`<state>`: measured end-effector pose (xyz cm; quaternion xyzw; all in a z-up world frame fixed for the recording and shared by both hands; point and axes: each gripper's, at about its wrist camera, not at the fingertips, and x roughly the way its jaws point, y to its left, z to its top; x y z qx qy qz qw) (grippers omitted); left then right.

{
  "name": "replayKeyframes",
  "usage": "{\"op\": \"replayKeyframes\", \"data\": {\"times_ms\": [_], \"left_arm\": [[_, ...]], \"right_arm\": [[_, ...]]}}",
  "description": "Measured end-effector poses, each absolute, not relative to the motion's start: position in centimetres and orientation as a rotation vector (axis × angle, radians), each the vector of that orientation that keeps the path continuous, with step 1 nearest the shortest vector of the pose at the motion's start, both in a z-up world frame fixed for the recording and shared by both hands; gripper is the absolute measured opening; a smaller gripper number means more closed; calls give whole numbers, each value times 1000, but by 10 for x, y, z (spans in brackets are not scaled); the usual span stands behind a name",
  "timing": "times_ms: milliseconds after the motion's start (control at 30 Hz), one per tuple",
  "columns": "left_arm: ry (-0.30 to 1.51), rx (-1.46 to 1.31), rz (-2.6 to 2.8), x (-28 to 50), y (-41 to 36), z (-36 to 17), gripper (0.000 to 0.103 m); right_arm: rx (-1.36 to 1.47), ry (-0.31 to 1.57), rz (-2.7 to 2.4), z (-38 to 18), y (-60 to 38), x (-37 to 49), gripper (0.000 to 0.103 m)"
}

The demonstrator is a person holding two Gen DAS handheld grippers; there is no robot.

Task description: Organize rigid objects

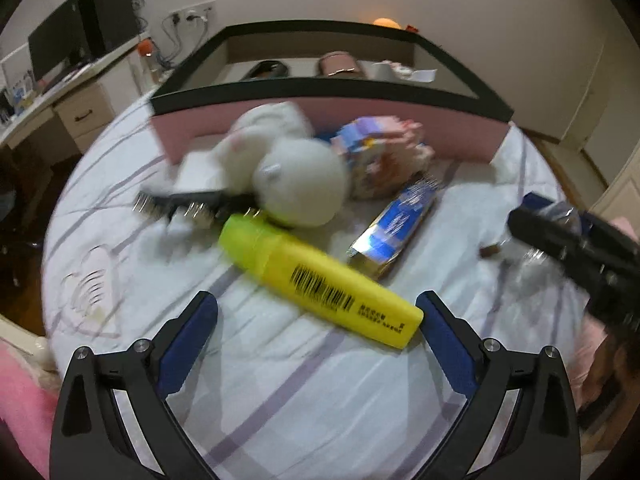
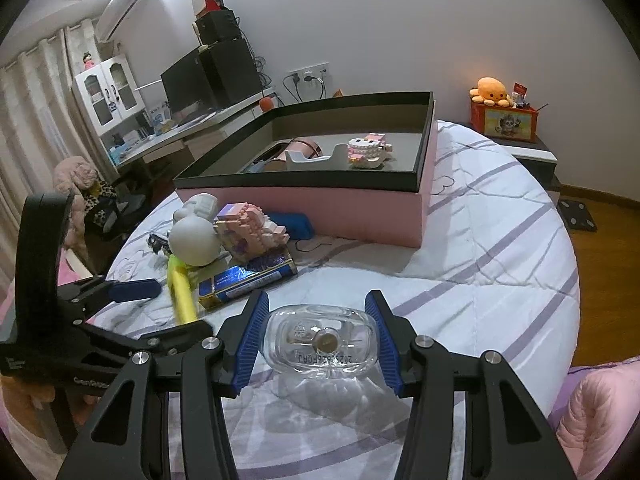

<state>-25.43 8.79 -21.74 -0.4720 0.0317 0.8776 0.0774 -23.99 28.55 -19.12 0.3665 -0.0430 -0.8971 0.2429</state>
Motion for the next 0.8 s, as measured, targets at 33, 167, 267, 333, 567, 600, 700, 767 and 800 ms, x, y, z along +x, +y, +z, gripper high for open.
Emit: {"op": "replayKeyframes", "data": {"times_ms": [33,167,267,333,567,600,700,767,800], "left_arm": [[124,-1427,2642,-251,82,-218,101],[110,-1450,2702,-242,57,-216,101],[91,-1442,2730,-239,44,-215,101],[54,-1452,2738,-242,38,-216,98],[83,-1368,2722,-246,41,-218,50],[89,-1357,2713,-244,42,-217,43],[105,-1333,2689,-240,44,-215,27],[96,-1327,2670,-237,42,-213,27],[85,-1325,2658,-236,41,-212,26]], "right_arm": [[1000,-117,-2449,-191,285,-240,52],[997,-131,-2442,-193,286,-241,52],[1000,-142,-2436,-194,287,-241,52],[1001,-139,-2438,-194,287,-241,52],[1012,-130,-2439,-194,288,-242,52],[1014,-124,-2441,-193,286,-241,52],[1012,-112,-2452,-192,284,-239,52],[1009,-97,-2463,-190,282,-238,52],[1011,-86,-2465,-189,281,-238,52]]}}
